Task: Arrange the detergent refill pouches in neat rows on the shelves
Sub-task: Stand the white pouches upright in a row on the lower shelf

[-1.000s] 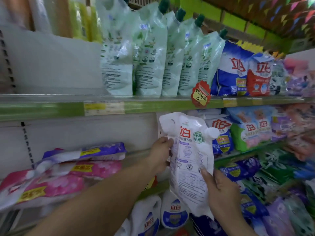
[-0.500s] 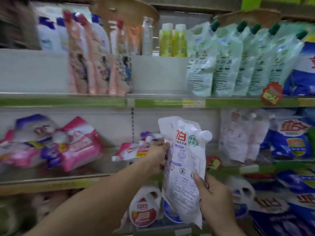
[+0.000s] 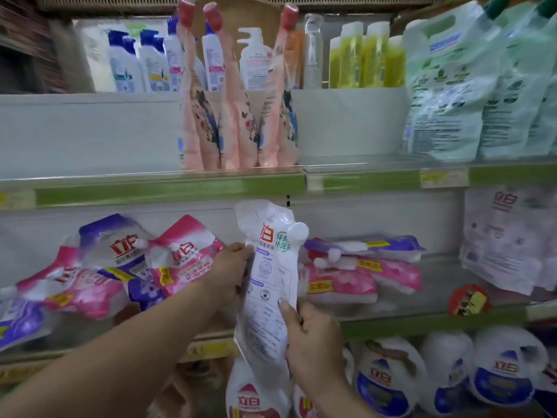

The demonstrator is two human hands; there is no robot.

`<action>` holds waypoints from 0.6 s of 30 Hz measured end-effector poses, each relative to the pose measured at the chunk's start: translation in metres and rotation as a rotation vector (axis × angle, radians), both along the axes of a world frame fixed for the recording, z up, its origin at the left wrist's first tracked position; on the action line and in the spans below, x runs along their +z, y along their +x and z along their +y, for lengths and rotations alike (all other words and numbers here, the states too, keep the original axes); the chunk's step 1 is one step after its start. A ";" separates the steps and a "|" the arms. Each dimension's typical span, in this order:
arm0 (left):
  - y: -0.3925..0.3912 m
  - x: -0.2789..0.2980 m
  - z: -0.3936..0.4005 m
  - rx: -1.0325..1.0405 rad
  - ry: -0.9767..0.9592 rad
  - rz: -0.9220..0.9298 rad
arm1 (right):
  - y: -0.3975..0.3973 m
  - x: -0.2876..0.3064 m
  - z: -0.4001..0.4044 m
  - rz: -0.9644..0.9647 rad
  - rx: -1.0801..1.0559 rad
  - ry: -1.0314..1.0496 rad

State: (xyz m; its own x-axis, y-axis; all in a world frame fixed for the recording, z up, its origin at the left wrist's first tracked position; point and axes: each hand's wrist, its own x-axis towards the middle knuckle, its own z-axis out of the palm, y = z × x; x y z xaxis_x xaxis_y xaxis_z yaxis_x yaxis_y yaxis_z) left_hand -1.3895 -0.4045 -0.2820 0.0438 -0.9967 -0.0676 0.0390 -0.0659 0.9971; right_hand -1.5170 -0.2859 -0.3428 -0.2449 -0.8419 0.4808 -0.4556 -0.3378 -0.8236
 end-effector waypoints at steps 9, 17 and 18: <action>0.026 -0.003 -0.093 -0.054 -0.021 0.046 | 0.047 -0.014 -0.087 0.090 -0.079 0.058; 0.035 -0.024 -0.145 -0.100 -0.097 0.003 | 0.069 -0.026 -0.144 0.329 -0.130 0.043; 0.033 -0.024 -0.149 -0.086 -0.108 0.045 | 0.068 -0.030 -0.149 0.339 -0.138 0.051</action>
State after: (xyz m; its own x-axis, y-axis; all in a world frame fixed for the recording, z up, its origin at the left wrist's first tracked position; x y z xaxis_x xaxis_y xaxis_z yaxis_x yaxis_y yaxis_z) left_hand -1.3560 -0.5536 -0.3065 -0.0427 -0.9983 0.0408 0.0822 0.0372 0.9959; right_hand -1.4489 -0.4349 -0.3724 -0.1919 -0.8370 0.5124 -0.7442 -0.2163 -0.6320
